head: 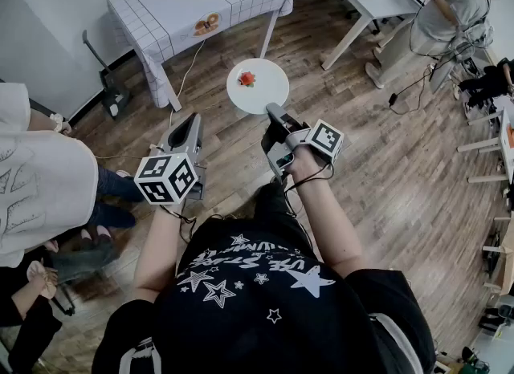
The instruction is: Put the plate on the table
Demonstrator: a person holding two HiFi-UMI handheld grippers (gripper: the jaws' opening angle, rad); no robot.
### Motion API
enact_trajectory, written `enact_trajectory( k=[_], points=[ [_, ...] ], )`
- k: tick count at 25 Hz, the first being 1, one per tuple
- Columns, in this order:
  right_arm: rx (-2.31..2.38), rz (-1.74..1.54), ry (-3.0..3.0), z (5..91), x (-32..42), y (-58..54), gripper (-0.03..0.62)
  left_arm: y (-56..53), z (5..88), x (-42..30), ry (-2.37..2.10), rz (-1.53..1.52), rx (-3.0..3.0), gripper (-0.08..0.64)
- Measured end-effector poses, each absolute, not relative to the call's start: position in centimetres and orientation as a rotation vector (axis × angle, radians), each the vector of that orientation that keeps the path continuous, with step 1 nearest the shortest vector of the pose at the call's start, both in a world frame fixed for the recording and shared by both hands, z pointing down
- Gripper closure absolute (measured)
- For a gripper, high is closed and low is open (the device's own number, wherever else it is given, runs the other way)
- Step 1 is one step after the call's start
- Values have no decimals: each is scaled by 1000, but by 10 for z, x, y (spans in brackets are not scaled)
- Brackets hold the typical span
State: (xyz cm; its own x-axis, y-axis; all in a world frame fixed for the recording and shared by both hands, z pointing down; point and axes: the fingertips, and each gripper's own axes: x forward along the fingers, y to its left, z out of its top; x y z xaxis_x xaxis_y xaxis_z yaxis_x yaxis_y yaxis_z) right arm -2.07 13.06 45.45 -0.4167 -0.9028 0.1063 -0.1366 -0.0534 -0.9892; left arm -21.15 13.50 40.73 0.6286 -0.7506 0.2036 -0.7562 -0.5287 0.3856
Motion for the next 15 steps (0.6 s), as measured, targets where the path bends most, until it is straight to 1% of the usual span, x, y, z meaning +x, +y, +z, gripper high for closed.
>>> enact_trajectory(
  k=[15],
  points=[
    [-1121,-1500,1588,450,-20,158,568,159,408,-202,-1121,-6,2425,552]
  ],
)
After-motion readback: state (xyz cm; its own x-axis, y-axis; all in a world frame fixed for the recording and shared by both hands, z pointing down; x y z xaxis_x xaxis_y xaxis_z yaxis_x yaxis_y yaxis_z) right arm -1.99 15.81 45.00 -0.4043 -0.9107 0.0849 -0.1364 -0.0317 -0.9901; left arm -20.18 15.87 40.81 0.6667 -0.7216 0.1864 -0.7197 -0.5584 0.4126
